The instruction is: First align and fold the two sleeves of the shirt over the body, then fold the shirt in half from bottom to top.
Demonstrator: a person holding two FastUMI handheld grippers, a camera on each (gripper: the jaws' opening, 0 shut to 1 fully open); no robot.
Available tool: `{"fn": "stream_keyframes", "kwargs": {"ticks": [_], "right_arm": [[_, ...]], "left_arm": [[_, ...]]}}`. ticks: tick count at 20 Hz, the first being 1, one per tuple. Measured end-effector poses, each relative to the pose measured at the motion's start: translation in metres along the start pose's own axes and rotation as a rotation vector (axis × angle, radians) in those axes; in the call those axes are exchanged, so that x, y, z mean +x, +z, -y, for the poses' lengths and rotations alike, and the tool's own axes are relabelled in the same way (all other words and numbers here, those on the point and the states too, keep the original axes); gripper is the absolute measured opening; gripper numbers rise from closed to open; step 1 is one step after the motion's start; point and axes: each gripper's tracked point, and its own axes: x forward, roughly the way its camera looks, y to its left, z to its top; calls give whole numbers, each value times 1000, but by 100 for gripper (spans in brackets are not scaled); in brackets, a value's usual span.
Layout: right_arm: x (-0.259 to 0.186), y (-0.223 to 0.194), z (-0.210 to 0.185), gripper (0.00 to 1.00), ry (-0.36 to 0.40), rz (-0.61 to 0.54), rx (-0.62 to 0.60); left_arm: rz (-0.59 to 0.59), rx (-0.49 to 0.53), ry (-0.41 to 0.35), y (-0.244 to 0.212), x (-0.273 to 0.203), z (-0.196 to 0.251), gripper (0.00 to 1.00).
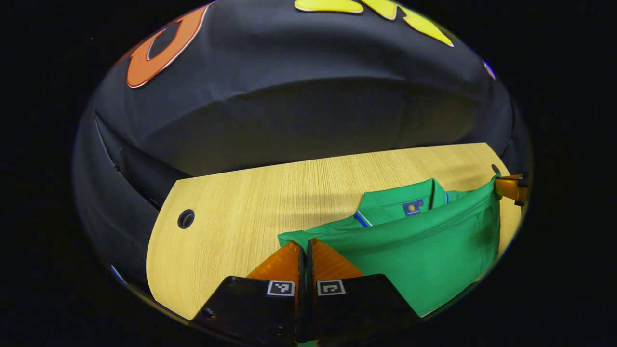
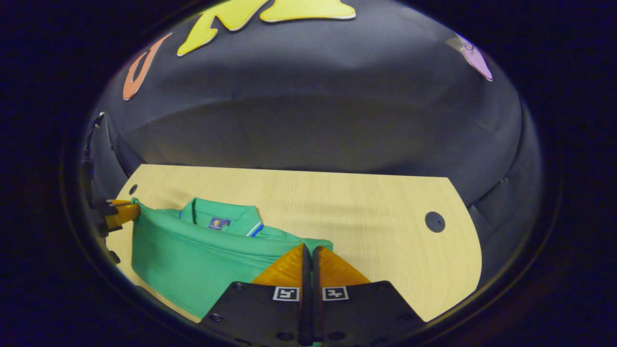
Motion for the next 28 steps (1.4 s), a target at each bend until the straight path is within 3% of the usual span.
{"fn": "stream_keyframes", "kwargs": {"ticks": [5, 8, 10, 11, 12, 13, 14, 15, 17, 18, 21, 28], "right_arm": [[22, -10, 4, 2, -13, -24, 30], [23, -11, 5, 4, -24, -33, 35], [20, -4, 9, 10, -41, -9, 55], [16, 0, 9, 19, -48, 5, 63], [11, 5, 16, 24, -69, 19, 56], [2, 11, 20, 38, -82, 33, 46], [-10, 19, 23, 53, -83, 52, 48], [-20, 25, 21, 67, -81, 71, 59], [-50, 41, 24, 96, -85, 119, 77], [-68, 49, 27, 96, -97, 142, 71], [-133, 71, 25, 96, -105, 225, 28], [-305, 91, 9, 96, -109, 441, 19]], "left_arm": [[-27, -3, -7, -12, 21, 6, 0], [-40, 19, 12, -13, 19, 4, 6], [-42, 12, 30, -12, 12, 1, 14], [-40, 0, 29, -9, 6, 1, 16], [-35, -11, 33, -7, 0, 0, 26], [-26, -24, 34, -5, -7, 0, 43], [-13, -39, 24, -2, -14, 2, 40], [0, -48, 16, 5, -28, 2, 64], [52, -63, 30, 20, -51, -7, 92], [76, -72, 20, 27, -66, -7, 89], [141, -89, 0, 46, -117, -11, 100], [354, -109, 5, 77, -261, -29, 99]]}}
